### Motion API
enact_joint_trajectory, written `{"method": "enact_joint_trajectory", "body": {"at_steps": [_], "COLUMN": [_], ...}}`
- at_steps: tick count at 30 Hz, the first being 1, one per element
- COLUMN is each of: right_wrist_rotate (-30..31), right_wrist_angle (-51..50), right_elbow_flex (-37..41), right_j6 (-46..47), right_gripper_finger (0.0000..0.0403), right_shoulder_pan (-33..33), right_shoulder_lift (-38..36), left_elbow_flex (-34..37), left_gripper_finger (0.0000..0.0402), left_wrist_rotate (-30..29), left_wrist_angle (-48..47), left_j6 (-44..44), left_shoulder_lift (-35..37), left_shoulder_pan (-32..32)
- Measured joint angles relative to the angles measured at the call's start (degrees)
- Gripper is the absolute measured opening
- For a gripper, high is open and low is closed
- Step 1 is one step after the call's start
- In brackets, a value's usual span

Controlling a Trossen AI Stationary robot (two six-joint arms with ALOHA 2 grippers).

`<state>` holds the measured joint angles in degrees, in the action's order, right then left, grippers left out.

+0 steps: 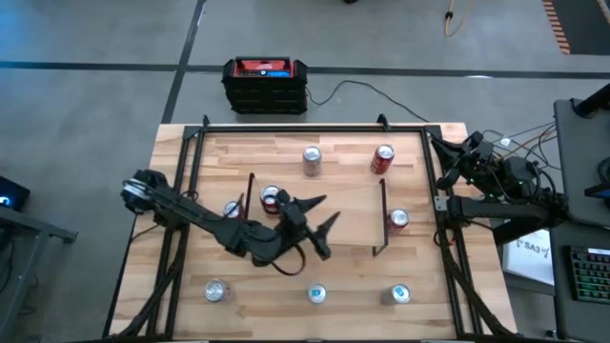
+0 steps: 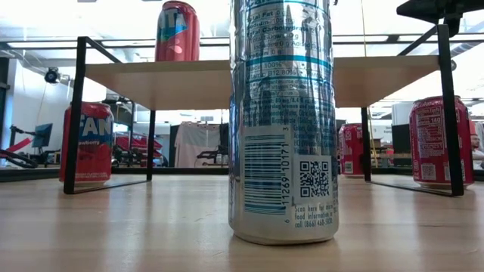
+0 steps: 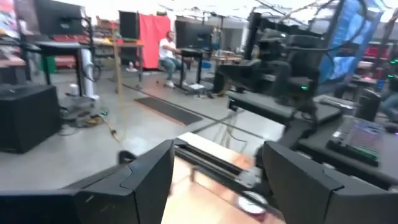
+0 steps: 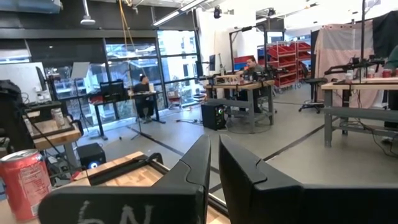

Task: Place canned beverage on shelf
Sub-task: Put the top orange soda can on the shelf

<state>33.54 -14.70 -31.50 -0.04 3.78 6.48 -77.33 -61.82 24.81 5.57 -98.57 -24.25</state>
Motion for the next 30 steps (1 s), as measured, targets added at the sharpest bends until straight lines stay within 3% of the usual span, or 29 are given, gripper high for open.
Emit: {"method": "enact_joint_trajectory", "body": {"at_steps": [9, 15, 21, 30], "right_wrist_rotate": [0.0, 0.0, 0.0, 0.0], "right_wrist_angle": [0.0, 0.0, 0.0, 0.0], "right_elbow_flex": [0.0, 0.0, 0.0, 0.0], "right_j6": [0.0, 0.0, 0.0, 0.0], "right_gripper_finger": [0.0022, 0.0022, 0.0022, 0.0022], "right_shoulder_pan": [0.0, 0.0, 0.0, 0.0], "right_shoulder_lift": [0.0, 0.0, 0.0, 0.0], "left_elbow_flex": [14.2, 17.1, 17.2, 22.1], "left_gripper_finger": [0.0231, 0.0231, 0.0231, 0.0231], "left_wrist_rotate": [-15.4, -27.9, -28.2, -28.2], "left_wrist_angle": [2.5, 2.6, 0.0, -4.4], "left_j6": [1.7, 2.3, 1.3, 12.3], "left_shoulder_lift": [9.6, 11.2, 10.2, 10.2], "left_shoulder_pan": [-2.2, -6.4, -9.9, -10.2]}}
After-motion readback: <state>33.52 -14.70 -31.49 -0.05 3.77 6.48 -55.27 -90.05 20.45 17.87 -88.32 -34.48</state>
